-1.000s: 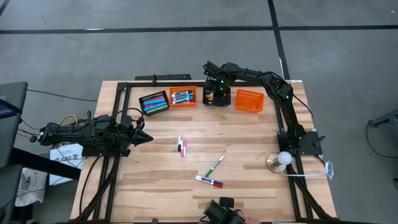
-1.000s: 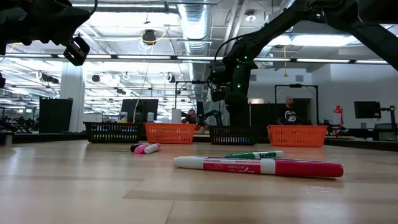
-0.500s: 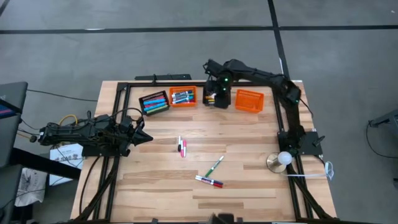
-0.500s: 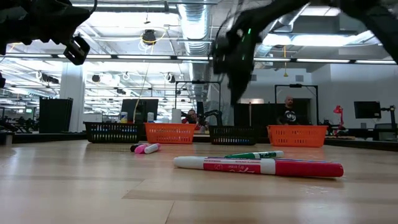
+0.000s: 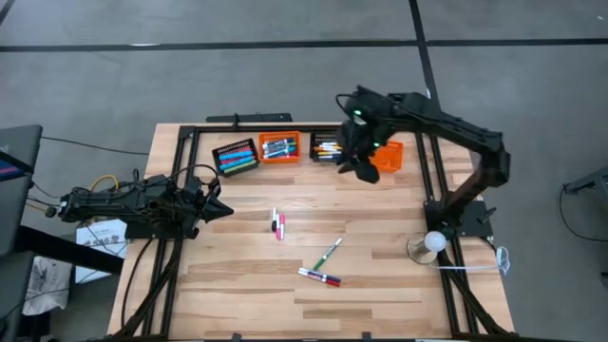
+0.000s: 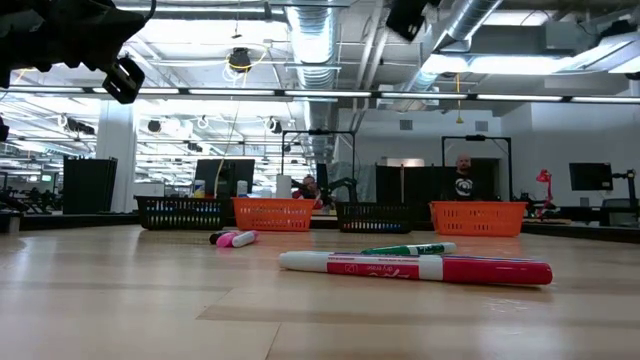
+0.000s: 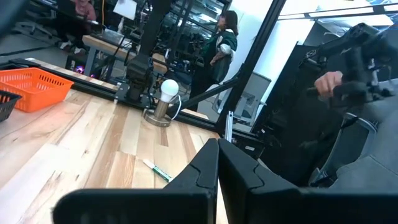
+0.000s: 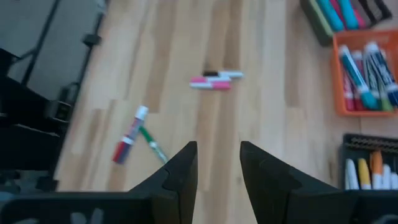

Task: Pick & Place Markers
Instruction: Put the black mini highlighter pen into the right black bin

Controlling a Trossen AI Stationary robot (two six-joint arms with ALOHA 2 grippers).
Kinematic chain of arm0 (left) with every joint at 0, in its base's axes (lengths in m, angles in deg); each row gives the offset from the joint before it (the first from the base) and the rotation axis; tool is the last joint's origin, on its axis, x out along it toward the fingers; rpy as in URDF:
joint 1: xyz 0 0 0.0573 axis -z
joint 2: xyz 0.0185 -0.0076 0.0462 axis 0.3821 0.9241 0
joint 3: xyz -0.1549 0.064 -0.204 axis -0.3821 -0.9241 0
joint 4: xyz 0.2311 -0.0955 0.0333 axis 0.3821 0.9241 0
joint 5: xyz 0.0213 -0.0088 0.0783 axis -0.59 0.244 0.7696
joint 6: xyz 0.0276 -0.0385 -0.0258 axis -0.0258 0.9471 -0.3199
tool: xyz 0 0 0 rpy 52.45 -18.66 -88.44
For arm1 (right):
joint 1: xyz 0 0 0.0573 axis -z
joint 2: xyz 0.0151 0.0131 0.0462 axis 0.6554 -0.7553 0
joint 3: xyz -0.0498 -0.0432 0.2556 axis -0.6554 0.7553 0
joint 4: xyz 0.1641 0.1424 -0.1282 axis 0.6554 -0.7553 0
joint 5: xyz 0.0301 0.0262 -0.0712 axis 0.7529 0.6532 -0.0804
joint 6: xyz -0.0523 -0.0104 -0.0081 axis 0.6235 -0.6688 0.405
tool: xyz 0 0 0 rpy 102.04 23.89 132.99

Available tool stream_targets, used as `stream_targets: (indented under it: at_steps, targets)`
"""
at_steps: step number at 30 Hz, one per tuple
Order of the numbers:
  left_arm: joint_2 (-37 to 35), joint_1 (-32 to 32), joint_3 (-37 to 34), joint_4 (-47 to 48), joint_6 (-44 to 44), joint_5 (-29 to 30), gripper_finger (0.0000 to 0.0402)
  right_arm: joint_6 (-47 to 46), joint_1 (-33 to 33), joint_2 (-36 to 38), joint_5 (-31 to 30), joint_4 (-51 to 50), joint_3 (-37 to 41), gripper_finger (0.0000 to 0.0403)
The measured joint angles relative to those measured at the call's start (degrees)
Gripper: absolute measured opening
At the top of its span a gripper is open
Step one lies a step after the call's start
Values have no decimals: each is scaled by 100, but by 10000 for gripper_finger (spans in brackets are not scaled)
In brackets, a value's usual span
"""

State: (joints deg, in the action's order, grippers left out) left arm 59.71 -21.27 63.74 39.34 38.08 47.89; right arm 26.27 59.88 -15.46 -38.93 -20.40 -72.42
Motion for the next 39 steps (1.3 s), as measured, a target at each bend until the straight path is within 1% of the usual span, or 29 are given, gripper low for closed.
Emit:
stream_targets:
  at_steps: [4, 10, 15, 18, 21, 24, 28, 31, 35, 39]
  targets:
    - [1, 0, 0, -3, 20, 16, 8, -375, -330, 413, 0, 24, 0, 111]
    - [26, -1, 0, -46, 439, 642, 8, -738, -663, 846, -2, 33, 0, 111]
    - [196, 0, 0, -163, 476, 711, 8, -969, -772, 1004, -5, 33, 0, 111]
    - [388, 0, 0, -574, 661, 841, 8, -1025, -808, 1024, -7, 33, 0, 111]
    - [651, 0, 0, -1193, 802, 1061, 8, -942, -847, 1024, -7, 20, 0, 111]
    - [977, 0, 11, -1752, 814, 1069, 8, -734, -845, 1024, -2, -57, 0, 111]
    - [1458, 0, 184, -1853, 815, 1041, 8, -594, -783, 1103, -28, -97, 67, 110]
    - [1830, 0, 340, -1881, 815, 1034, 8, -610, -660, 1467, -61, 322, 639, 110]
    - [2283, 0, 551, -1896, 815, 1013, 8, -1051, -411, 2271, -325, 1495, 2131, 110]
    - [2652, 0, 784, -1927, 815, 1010, 8, -1557, -240, 3220, -330, 2737, 3594, 110]
